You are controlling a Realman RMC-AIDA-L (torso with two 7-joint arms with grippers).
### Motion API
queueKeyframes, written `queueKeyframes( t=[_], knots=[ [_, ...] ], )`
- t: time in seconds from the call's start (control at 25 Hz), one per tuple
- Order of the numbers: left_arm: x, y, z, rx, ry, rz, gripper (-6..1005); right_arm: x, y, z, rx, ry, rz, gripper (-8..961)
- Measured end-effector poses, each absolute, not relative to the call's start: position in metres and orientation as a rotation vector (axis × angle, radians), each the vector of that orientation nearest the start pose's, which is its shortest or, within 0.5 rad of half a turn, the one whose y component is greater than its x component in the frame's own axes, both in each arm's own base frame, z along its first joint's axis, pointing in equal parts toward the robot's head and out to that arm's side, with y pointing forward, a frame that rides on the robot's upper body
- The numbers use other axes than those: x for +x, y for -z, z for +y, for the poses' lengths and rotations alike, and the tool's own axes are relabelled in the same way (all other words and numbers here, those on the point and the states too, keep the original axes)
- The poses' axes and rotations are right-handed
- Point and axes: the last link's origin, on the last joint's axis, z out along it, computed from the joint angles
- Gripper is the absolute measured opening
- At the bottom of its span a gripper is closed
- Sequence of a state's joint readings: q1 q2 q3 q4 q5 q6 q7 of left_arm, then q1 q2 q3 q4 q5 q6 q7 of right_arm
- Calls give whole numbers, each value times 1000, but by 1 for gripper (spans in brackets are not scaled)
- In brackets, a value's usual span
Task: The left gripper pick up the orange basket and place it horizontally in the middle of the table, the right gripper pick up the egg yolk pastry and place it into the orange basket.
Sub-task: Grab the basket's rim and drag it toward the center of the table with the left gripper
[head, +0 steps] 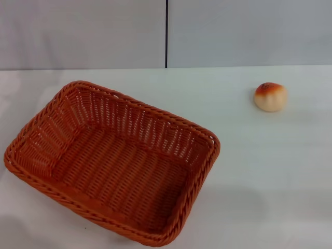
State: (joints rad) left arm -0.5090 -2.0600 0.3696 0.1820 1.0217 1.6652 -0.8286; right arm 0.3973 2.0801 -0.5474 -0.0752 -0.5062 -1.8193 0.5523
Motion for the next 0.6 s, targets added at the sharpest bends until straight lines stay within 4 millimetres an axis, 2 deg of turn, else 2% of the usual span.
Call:
queueKeyframes(
  t=[0.6],
  knots=[
    [-287,-87,333,-1449,1371,-337,601,327,-103,274,-1030,-1254,263,564]
  ],
)
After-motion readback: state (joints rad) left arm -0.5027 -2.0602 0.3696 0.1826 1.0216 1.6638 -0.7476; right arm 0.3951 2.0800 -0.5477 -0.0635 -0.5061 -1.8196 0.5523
